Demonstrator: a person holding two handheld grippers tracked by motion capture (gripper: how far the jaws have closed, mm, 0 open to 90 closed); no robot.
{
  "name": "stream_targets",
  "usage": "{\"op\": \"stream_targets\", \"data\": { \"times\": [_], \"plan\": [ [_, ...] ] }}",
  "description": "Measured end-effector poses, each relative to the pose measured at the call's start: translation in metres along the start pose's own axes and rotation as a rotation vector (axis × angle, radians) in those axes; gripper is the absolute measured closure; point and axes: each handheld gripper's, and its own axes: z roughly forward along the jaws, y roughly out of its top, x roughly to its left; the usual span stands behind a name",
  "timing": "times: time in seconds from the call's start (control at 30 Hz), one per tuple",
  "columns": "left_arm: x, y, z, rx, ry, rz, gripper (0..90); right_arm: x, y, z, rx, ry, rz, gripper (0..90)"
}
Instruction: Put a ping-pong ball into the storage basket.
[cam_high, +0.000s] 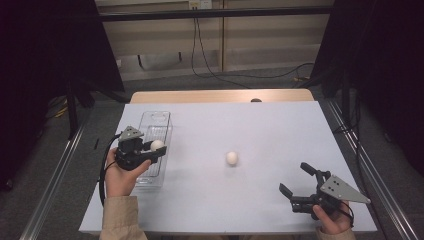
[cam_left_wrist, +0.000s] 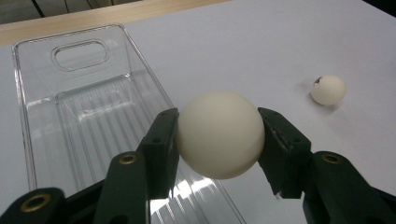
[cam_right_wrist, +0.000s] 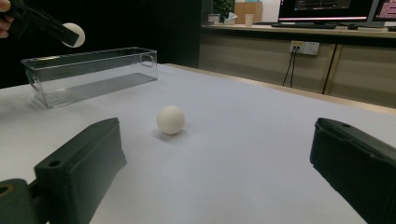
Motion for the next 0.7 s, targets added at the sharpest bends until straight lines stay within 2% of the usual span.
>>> {"op": "stream_targets", "data": {
  "times": [0.7],
  "plan": [
    [0.0077,-0.0063,0.0032,0.002,0.038,-0.007,51.1,0.0001,0.0001,-0.0001,0.0,0.002,0.001,1.8]
  ]
}}
